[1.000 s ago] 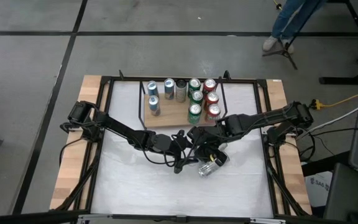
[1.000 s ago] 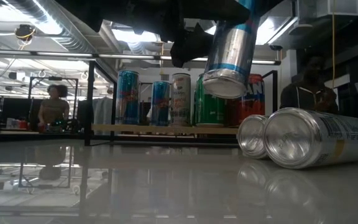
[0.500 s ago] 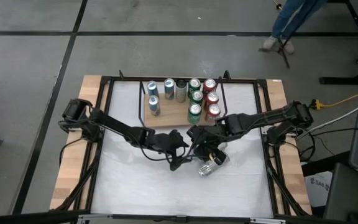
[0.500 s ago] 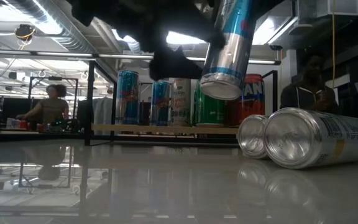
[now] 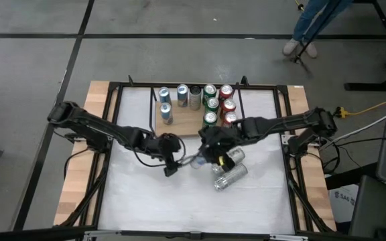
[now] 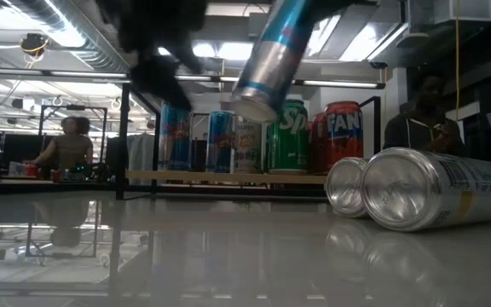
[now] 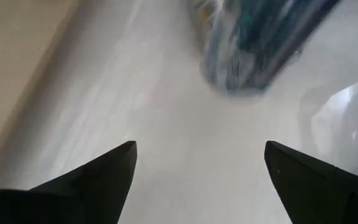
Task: Sort soda cans
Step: Put the blue soda can on the shelf and align with the other blue soda can
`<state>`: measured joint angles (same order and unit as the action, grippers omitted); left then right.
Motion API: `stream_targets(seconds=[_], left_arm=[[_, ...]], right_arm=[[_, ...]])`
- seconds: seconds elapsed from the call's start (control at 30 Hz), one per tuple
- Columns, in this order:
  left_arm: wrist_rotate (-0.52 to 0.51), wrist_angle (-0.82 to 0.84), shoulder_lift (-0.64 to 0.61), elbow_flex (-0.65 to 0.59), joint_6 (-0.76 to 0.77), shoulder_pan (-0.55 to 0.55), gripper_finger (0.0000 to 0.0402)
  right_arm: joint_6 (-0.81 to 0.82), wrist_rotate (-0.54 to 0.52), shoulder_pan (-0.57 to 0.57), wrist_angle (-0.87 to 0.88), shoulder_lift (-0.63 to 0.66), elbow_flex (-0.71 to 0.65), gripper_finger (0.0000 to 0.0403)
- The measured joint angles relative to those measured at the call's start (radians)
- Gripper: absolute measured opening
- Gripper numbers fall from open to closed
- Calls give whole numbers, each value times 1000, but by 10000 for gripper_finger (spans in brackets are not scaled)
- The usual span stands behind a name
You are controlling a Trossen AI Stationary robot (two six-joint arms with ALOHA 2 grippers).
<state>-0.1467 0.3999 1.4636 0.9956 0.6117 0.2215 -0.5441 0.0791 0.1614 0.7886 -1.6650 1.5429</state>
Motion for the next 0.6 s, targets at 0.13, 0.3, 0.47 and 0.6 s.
stream_targets(seconds=[0.13,0.3,0.47,0.6], left_arm=[[-8,116,-73,0,14,-8,345],[-28,180,-126,0,7,-10,345],[-34,166,-137,0,-54,-11,345],[-76,156,-135,0,-107,-11,345]], right_arm=[[28,-1,-60,-71,0,0,236],[24,0,-144,-143,-7,0,236],[16,1,-234,-180,-25,0,236],[16,15,-296,-189,-50,1,236]])
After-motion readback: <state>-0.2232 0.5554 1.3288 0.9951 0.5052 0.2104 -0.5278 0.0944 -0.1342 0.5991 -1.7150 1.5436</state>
